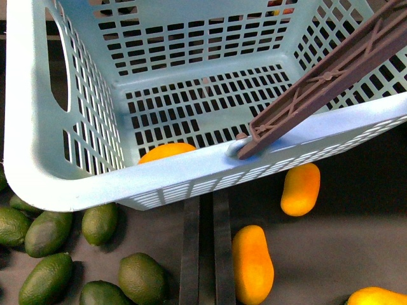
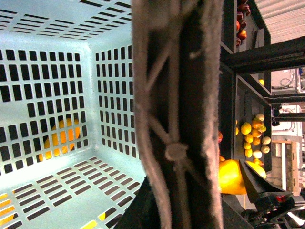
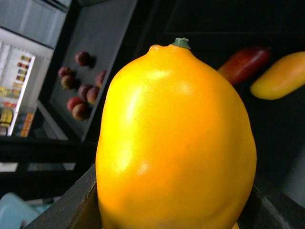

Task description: Pick lemon and mango into basket

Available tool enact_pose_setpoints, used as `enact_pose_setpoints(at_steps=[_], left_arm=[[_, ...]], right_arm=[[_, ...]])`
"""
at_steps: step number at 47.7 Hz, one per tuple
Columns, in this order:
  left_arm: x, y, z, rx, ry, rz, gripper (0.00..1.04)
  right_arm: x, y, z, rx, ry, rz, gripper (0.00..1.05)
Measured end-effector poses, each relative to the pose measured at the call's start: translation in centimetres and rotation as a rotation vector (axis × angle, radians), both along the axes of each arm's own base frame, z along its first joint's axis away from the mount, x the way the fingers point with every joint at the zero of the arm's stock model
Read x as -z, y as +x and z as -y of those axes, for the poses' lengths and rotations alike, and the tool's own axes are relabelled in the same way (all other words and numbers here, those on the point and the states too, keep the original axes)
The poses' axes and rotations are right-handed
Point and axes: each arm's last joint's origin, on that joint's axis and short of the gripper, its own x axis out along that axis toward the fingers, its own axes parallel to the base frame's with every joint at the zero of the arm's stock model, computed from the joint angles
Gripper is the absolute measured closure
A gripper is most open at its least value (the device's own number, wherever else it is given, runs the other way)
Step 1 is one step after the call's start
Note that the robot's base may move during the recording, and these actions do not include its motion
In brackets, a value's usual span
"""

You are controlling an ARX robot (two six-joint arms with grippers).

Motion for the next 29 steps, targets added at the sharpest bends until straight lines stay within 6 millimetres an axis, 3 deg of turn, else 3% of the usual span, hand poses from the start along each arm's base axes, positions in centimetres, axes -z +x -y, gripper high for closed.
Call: enact_pose_setpoints(at_steps=[15, 29], left_arm=[[0.0, 0.0, 0.0, 0.001, 0.000, 0.000, 1.00], [0.0, 0.0, 0.0, -0.003, 0.002, 0.002, 1.00]], right_arm=[[-2.4, 3.5, -8.3, -0.285, -0.139, 0.056, 0.44], [-2.2, 6.0, -11.1, -0.377, -0.211, 0.033, 0.44]])
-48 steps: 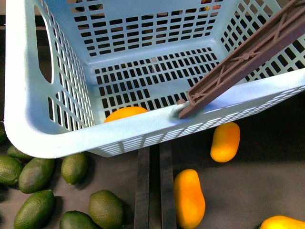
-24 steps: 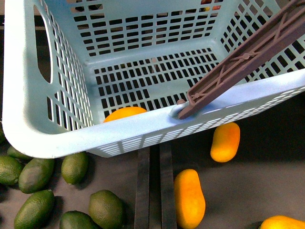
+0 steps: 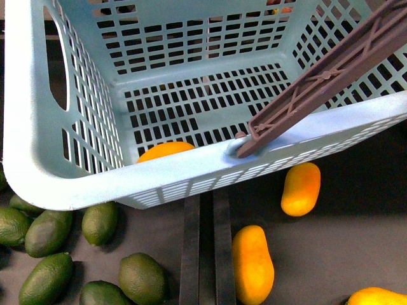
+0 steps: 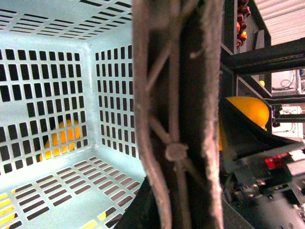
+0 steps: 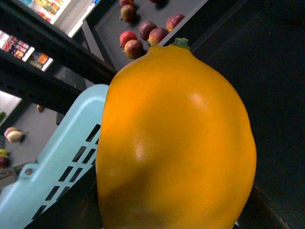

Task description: Pick lemon and mango into basket

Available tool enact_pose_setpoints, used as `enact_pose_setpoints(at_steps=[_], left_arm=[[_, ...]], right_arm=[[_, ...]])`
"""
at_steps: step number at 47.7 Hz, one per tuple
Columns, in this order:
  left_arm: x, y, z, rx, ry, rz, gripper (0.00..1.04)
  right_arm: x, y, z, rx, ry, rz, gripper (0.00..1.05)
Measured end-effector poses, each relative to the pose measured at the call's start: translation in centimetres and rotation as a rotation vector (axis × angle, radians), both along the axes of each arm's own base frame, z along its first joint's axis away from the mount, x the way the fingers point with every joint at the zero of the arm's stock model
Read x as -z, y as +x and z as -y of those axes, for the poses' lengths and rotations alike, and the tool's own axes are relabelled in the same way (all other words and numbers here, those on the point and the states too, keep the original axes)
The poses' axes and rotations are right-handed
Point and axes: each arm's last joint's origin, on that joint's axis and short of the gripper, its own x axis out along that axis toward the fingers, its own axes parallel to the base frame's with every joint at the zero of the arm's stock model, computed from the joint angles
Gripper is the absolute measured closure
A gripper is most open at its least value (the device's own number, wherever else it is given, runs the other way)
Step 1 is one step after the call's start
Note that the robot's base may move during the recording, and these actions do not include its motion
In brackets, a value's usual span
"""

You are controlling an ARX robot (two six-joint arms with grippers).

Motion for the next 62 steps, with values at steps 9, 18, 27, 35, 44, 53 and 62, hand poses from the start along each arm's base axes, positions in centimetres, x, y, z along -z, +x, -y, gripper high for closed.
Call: enact_pose_setpoints(at_steps=[9, 18, 27, 35, 44, 53, 62], left_arm=[[0.0, 0.0, 0.0, 0.003, -0.002, -0.002, 1.00], [0.0, 0.0, 0.0, -0.001, 0.000, 0.000, 1.00], [0.0, 0.0, 0.0, -0.001, 0.000, 0.000, 1.00], [0.0, 0.0, 0.0, 0.000, 0.000, -0.001, 1.00], [0.1, 0.0, 0.0, 0.002, -0.001, -0.006, 1.00], [0.1, 0.0, 0.0, -0.003, 0.003, -0.003, 1.00], [0.1, 0.0, 0.0, 0.005, -0.003, -0.008, 1.00]], right_arm=[[0.8, 1.4, -1.2, -0.045, -0.038, -0.032, 0.44], [1.1, 2.4, -2.0, -0.069, -0.072, -0.053, 0.45], [1.1, 2.5, -2.5, -0.088, -0.087, -0.055, 0.25], [0.4, 1.8, -2.2, -0.081, -0.088, -0.040, 0.09], [-0.3, -0.2, -0.4, -0.019, -0.089, -0.025, 0.09], [-1.6, -4.8, 2.7, 0.107, -0.100, -0.016, 0.09], [-2.7, -7.6, 3.7, -0.017, -0.167, 0.146, 0.18]])
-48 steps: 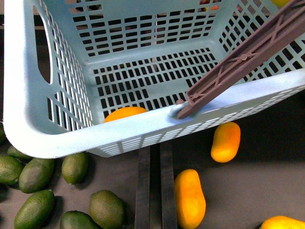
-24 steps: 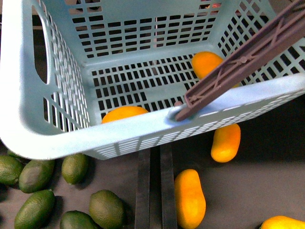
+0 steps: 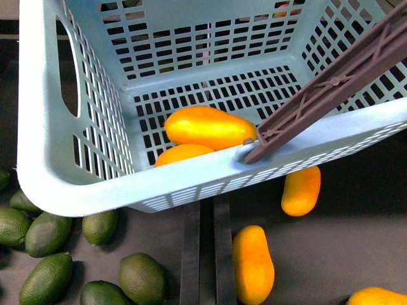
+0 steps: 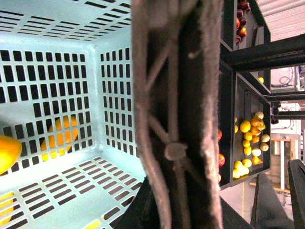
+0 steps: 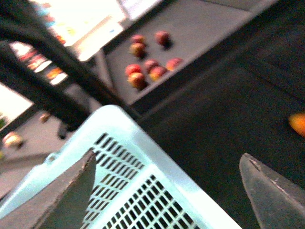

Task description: Pick lemon and mango into basket

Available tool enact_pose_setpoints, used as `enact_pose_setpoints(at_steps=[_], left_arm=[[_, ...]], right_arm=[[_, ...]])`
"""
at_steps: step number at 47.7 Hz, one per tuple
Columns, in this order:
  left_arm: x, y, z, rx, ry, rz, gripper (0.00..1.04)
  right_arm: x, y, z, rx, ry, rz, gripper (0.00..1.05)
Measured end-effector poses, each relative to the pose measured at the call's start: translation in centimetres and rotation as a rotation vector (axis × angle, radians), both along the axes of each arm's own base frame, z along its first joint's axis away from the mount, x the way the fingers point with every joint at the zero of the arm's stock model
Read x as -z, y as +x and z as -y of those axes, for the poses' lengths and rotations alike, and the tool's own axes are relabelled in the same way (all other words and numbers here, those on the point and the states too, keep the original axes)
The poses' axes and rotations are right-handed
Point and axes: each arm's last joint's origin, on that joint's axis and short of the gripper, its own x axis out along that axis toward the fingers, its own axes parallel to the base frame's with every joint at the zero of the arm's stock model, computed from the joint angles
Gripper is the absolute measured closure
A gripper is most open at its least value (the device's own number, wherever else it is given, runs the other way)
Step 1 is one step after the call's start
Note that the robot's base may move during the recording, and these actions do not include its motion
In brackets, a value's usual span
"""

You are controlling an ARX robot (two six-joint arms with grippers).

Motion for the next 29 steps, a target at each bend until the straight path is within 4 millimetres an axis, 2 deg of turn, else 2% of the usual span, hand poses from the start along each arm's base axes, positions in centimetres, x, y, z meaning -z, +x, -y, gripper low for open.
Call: enact_pose_setpoints(at_steps=[4, 9, 13, 21, 29], left_arm=[[0.0, 0.0, 0.0, 0.000, 0.000, 0.000, 1.00], [0.0, 0.0, -0.1, -0.009, 0.007, 0.006, 1.00], [0.0, 0.0, -0.1, -0.008, 0.006, 0.005, 1.00], [0.0, 0.0, 0.0, -0.004, 0.003, 0.002, 1.00], [0.0, 0.0, 0.0, -0.004, 0.002, 0.002, 1.00]], right_arm=[[1.5, -0.8, 0.3, -0.125, -0.175, 0.107, 0.30], [3.5, -2.8, 1.1, -0.156, -0.417, 0.166, 0.51], [4.8, -4.1, 1.6, -0.159, -0.490, 0.162, 0.68], [7.0, -6.1, 2.3, -0.168, -0.526, 0.148, 1.02], [8.4, -7.7, 3.3, -0.161, -0.537, 0.150, 1.03]])
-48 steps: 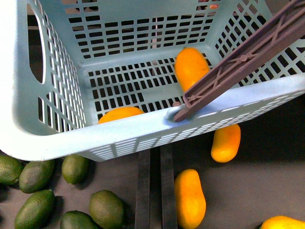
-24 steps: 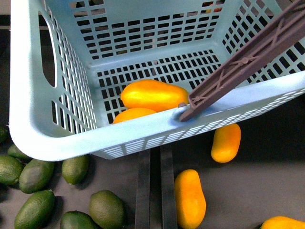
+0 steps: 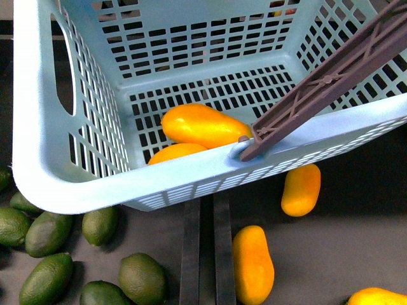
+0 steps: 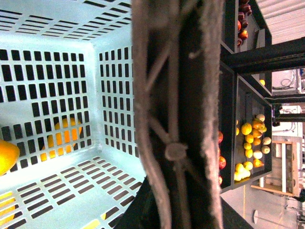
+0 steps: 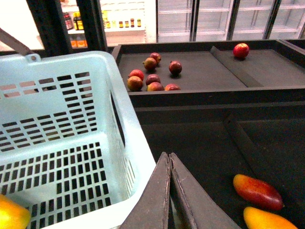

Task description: Pick lemon and mango into basket

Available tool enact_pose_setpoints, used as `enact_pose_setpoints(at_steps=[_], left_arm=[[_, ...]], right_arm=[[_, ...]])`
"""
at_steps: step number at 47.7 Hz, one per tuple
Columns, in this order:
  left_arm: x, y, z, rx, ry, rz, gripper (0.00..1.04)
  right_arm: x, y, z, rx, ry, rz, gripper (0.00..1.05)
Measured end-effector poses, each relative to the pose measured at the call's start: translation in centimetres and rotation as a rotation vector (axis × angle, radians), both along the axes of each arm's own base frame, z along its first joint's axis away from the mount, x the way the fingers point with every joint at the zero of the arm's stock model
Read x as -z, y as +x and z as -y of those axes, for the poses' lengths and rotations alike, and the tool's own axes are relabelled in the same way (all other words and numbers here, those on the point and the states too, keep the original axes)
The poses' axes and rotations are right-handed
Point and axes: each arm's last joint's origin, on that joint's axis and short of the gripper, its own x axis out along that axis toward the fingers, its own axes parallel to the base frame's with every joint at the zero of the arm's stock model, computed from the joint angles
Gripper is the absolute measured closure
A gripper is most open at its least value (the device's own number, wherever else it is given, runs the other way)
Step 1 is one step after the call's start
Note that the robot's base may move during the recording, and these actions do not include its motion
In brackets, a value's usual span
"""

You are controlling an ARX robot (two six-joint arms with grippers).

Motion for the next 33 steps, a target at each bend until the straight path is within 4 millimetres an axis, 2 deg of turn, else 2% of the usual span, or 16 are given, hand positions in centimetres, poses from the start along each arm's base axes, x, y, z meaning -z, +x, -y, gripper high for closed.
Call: enact_pose_setpoints(at_steps=[16, 33], left_arm=[[0.0, 0.0, 0.0, 0.001, 0.000, 0.000, 1.00], [0.0, 0.0, 0.0, 0.000, 0.000, 0.000, 1.00]], right_arm=[[1.7, -2.4, 0.0, -0.002, -0.003, -0.001, 1.03], [2.6, -3.7, 0.0, -0.005, -0.004, 0.022, 1.03]])
